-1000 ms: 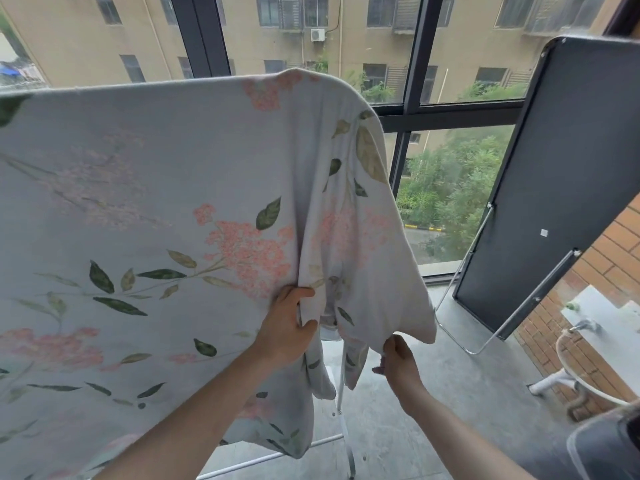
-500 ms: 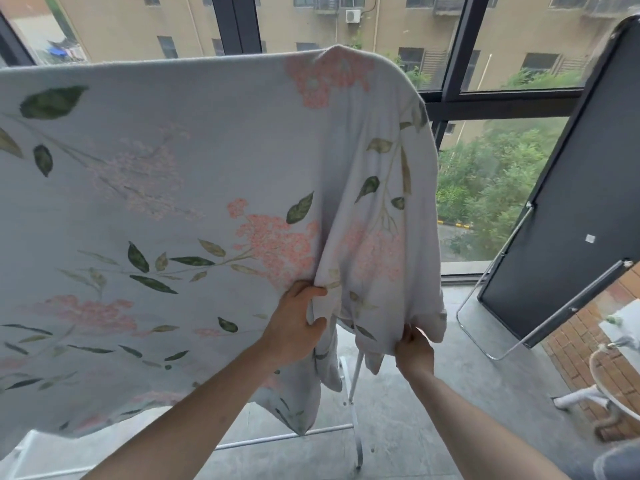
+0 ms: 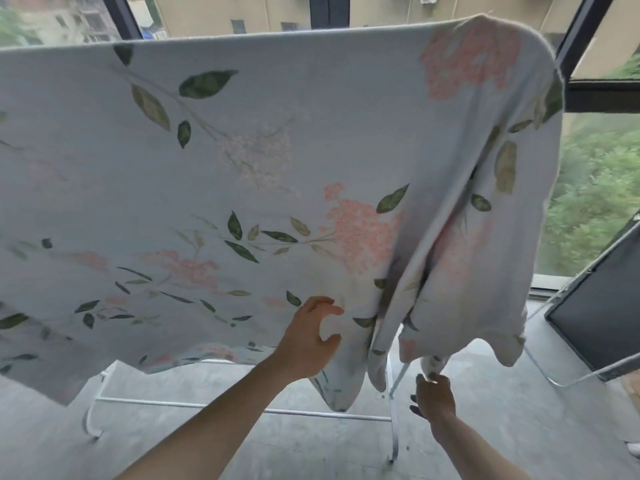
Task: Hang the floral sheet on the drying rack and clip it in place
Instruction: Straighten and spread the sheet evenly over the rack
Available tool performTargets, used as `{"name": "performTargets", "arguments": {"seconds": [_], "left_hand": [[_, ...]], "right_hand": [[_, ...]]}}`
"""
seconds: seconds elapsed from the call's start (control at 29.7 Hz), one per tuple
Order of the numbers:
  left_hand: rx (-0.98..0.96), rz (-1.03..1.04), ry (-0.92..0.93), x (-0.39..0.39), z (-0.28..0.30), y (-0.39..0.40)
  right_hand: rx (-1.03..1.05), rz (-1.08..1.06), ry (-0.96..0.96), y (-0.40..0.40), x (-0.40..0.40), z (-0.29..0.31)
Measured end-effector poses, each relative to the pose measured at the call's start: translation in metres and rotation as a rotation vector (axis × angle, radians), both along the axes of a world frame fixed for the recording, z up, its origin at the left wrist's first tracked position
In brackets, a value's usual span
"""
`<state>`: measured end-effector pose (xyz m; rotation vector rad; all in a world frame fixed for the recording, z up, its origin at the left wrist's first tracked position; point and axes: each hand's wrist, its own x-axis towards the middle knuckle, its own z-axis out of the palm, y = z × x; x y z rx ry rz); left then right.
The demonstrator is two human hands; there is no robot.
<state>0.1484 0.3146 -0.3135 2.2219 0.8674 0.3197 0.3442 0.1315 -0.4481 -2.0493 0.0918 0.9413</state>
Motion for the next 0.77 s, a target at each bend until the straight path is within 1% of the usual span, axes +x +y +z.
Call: {"name": "performTargets", "arguments": {"seconds": [0.1, 0.17, 0.24, 0.37, 0.54, 0.61, 0.71, 0.77], "left_hand": [[-0.053, 0.073, 0.061, -0.044, -0.019, 0.002], [-0.098, 0.136, 0.062, -0.071, -0.029, 0.003], [-0.121, 0.223, 0.049, -0.101, -0.037, 0.004], [-0.180, 0.413, -0.005, -0.155, -0.039, 0.006], [-0.272, 0.671, -0.086, -0.200, -0.024, 0.000], [-0.262, 0.776, -0.130, -0.222, -0.015, -0.009], [-0.214, 0.864, -0.157, -0.254, -0.008, -0.015], [-0.208, 0.906, -0.166, -0.274, -0.007, -0.018]], "right_hand": [[0.094, 0.178, 0.043, 0.014, -0.041, 0.011], [0.169, 0.235, -0.014, 0.030, -0.062, 0.025], [0.226, 0.328, -0.084, 0.046, -0.077, 0.040], [0.310, 0.522, -0.103, 0.070, -0.108, 0.076], [0.384, 0.729, -0.112, 0.096, -0.128, 0.111], [0.405, 0.822, -0.079, 0.114, -0.146, 0.121], [0.440, 0.947, -0.053, 0.139, -0.178, 0.128], [0.456, 0.991, -0.021, 0.147, -0.200, 0.130]]}}
